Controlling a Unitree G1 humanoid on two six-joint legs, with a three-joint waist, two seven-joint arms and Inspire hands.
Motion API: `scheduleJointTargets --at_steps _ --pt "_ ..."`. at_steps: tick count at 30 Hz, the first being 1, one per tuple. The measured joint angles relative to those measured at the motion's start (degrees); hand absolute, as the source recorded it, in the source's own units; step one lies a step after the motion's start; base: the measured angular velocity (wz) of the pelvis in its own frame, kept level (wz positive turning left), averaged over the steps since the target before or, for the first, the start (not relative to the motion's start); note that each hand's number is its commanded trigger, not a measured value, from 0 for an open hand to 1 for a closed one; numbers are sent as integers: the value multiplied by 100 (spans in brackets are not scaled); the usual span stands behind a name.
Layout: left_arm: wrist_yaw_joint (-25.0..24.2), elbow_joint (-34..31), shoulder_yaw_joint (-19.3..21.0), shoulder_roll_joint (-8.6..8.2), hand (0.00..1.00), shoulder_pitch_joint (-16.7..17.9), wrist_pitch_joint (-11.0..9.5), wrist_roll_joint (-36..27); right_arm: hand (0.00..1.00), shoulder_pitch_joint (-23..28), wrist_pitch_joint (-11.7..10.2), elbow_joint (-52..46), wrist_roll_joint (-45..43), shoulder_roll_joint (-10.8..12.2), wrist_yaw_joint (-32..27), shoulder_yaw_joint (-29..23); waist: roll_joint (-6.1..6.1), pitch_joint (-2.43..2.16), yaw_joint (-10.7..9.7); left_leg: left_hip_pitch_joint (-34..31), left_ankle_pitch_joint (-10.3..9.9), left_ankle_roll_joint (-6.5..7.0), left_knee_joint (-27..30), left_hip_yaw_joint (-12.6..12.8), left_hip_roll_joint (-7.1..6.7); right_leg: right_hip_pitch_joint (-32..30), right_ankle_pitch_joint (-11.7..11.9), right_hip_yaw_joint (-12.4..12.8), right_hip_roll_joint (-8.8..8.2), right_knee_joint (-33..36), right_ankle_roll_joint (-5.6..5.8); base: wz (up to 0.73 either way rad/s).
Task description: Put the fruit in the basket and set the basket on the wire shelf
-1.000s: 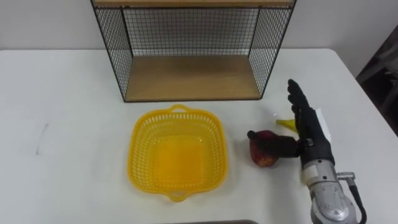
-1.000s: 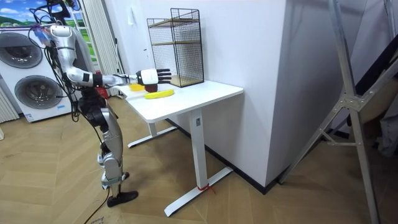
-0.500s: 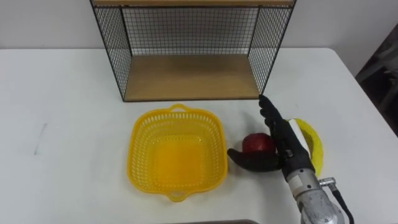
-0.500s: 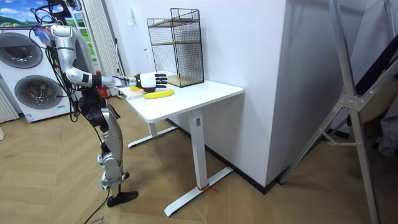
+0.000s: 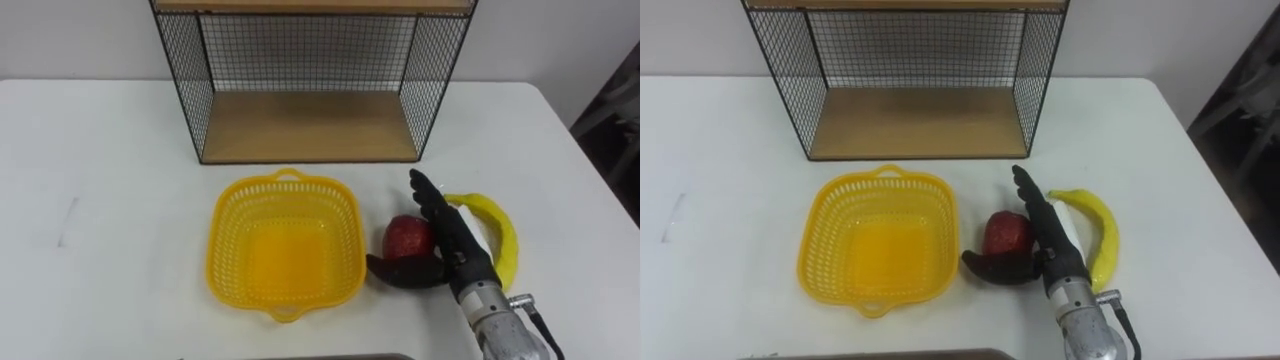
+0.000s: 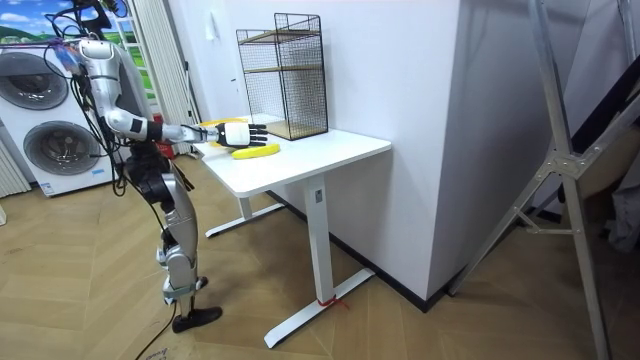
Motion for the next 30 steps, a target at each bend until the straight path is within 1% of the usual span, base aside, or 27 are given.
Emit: scheduleJointTargets --at_steps 2,4,10,11,12,13,17,19,23,26,30 --pt "0 -4 0 0 0 8 0 -5 0 1 -48 92 -2 0 -6 1 -1 1 0 14 0 0 5 -7 3 25 0 -7 1 -6 0 5" --pt "8 -11 0 0 0 9 0 -5 0 -18 -150 203 -25 1 -22 1 1 2 3 15 0 0 9 -14 3 34 0 -10 1 -9 0 0" --pt "56 -11 19 0 0 51 0 4 0 -16 -193 250 -147 3 -66 1 2 4 16 15 0 0 23 -21 3 42 0 -14 1 -9 0 0" --pt "55 -11 19 0 0 55 0 5 46 -16 -195 250 -199 3 -68 1 2 4 15 14 0 0 24 -21 2 42 0 -11 1 -10 0 0" --pt "55 -11 19 0 0 69 0 4 56 -14 -198 250 -288 2 -71 -1 2 4 15 14 0 0 23 -23 2 42 0 10 0 -11 0 0" --pt "55 -11 20 -1 0 80 0 5 100 -13 -200 249 -398 2 -76 -4 2 4 15 14 0 0 24 -23 1 42 0 16 1 -13 0 0" --pt "48 -12 69 -2 0 128 0 8 100 -13 -216 250 -870 2 -188 -17 2 4 19 19 0 0 30 -19 1 40 0 36 2 -13 0 0" --pt "43 -12 68 -2 0 141 1 6 100 -62 -241 331 -1136 4 -318 -154 2 4 19 19 0 0 34 -20 0 40 0 42 2 -10 0 0" --pt "38 -12 67 -2 0 125 1 5 100 -189 -222 463 -1304 7 -458 -299 -6 8 19 53 0 0 28 -20 4 64 0 43 6 -9 0 0" --pt "28 -12 66 -2 0 119 2 4 100 -190 -216 502 -1380 5 -552 -343 -26 8 20 99 0 -1 -3 -20 1 68 -3 47 7 -23 2 0" --pt "4 -12 66 2 0 110 2 4 100 -173 -200 558 -1380 6 -704 -339 -84 4 21 98 0 0 -11 -19 -4 78 -3 50 7 -63 3 0"
